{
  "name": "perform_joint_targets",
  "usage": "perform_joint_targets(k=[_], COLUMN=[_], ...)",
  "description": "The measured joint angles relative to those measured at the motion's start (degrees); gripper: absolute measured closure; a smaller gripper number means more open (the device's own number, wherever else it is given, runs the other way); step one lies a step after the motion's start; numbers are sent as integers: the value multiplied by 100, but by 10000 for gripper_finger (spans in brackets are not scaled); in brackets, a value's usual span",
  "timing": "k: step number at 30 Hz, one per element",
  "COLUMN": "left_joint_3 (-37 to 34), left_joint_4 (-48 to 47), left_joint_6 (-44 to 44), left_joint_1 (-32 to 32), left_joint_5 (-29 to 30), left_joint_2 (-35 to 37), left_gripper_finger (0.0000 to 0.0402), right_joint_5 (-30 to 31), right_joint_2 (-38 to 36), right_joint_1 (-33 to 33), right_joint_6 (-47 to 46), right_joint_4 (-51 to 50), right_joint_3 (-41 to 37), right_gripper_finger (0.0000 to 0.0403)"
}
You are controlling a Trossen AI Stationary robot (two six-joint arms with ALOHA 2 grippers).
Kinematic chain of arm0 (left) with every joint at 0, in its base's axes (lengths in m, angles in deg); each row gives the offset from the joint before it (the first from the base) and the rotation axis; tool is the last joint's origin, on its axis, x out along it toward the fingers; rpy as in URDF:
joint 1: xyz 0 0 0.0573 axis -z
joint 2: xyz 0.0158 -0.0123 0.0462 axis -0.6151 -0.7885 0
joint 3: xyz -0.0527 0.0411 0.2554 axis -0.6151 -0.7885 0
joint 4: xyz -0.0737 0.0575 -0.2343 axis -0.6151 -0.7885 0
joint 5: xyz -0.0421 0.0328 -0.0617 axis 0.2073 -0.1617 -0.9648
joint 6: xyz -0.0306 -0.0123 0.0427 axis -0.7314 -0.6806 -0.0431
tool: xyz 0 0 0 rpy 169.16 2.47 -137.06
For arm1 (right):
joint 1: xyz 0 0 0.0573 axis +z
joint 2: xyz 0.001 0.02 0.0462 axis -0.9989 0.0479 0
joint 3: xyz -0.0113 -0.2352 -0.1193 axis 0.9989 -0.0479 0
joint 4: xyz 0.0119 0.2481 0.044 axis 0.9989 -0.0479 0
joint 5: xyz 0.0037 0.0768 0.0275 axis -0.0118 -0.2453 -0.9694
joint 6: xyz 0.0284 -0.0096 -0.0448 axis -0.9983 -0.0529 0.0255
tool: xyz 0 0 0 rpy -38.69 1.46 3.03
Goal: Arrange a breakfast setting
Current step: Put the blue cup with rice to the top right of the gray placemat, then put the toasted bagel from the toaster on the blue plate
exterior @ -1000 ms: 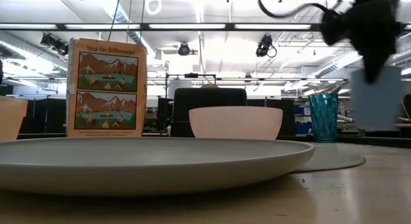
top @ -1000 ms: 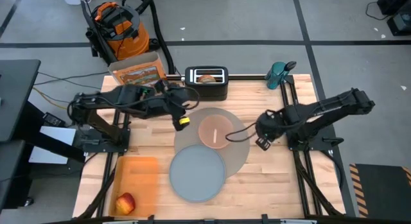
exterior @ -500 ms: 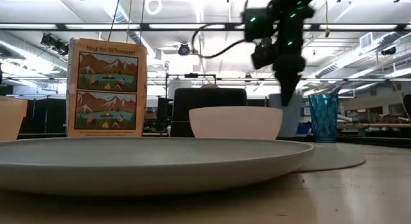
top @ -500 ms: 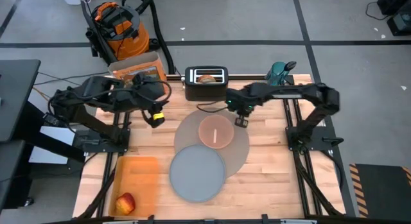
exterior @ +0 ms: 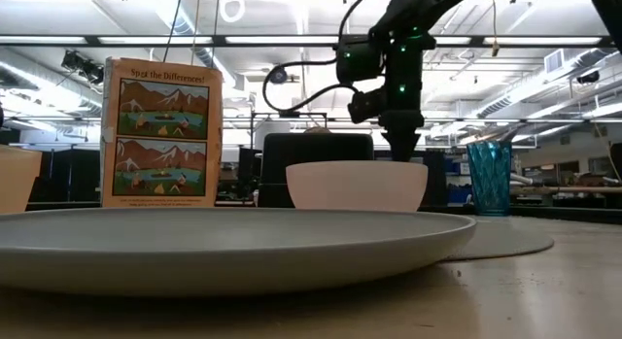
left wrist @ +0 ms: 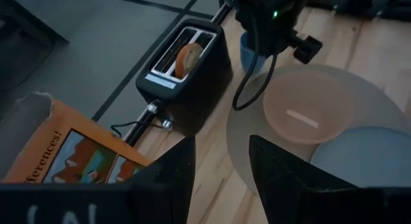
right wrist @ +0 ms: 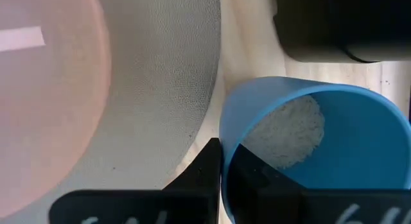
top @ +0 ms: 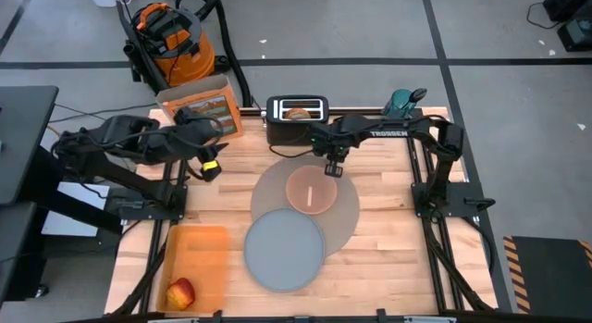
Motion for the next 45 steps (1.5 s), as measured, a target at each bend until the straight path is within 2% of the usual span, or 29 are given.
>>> perform_joint_targets(k=[4,11,20,25,30,34,38,42,45], left_joint_3=[-318,-538,-1200,-1721,-1977,-2057,-2057,-2057,-2057], left_joint_4=[224,377,1094,1717,2056,2191,2265,2264,2264], left_joint_6=[0,4,4,-176,43,718,1041,1033,1029], left_joint_1=[0,0,-85,-79,-81,-90,-81,-79,-81], left_joint_5=[14,52,-83,-94,-92,-91,-248,-286,-288], left_joint_2=[270,518,929,1172,1240,1260,1249,1231,1213], left_gripper_finger=[249,249,249,249,249,249,249,249,249], right_joint_5=[-52,-87,24,-246,-608,-419,-252,-14,146], right_joint_2=[-13,-345,-1341,-1933,-2338,-2416,-2169,-1743,-1437], right_joint_1=[-23,-29,-22,-23,52,84,78,135,135], right_joint_6=[-141,-157,-254,-368,-424,-1107,-1570,-1559,-1677], right_joint_4=[76,14,55,414,1337,2315,3392,4735,5348], right_joint_3=[0,-2,-2,-2,-3,-4,-4,-4,-4], right_gripper_finger=[359,288,240,222,199,178,157,140,138])
